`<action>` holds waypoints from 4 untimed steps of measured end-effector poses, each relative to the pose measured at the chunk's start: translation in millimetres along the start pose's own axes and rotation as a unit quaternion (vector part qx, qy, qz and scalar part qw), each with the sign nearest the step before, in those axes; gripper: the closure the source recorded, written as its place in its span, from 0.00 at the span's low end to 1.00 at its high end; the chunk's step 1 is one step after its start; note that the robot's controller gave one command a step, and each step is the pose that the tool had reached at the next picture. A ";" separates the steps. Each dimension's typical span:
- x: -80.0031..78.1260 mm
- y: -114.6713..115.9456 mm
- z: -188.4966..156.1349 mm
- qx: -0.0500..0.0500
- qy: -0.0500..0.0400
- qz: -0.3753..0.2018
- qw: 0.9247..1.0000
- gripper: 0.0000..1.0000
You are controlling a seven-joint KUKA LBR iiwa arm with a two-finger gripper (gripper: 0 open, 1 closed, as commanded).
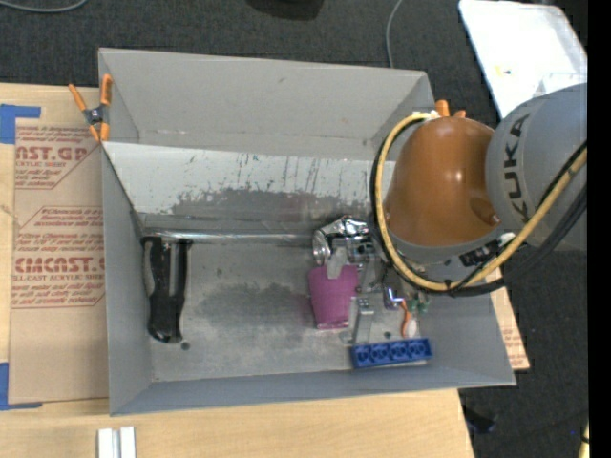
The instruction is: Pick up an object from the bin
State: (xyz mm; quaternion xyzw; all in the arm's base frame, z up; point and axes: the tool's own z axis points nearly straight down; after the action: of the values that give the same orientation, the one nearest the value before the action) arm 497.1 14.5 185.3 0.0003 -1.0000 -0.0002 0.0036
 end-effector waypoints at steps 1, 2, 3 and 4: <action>-1.8 0.0 -3.7 0.000 -0.004 0.000 1.000 0.00; -6.0 -2.9 33.4 0.001 -0.006 -0.181 0.984 0.00; -1.2 4.1 83.0 0.000 -0.003 -0.250 0.968 0.00; -17.4 -20.5 76.0 0.002 -0.007 -0.258 0.966 0.00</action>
Offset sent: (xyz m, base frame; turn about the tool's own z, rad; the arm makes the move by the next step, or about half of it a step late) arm 0.0081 -0.0075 -0.0629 -0.6430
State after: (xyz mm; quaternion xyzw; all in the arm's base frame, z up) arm 514.0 -5.9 109.2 0.2582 -0.9661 0.0006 -0.0039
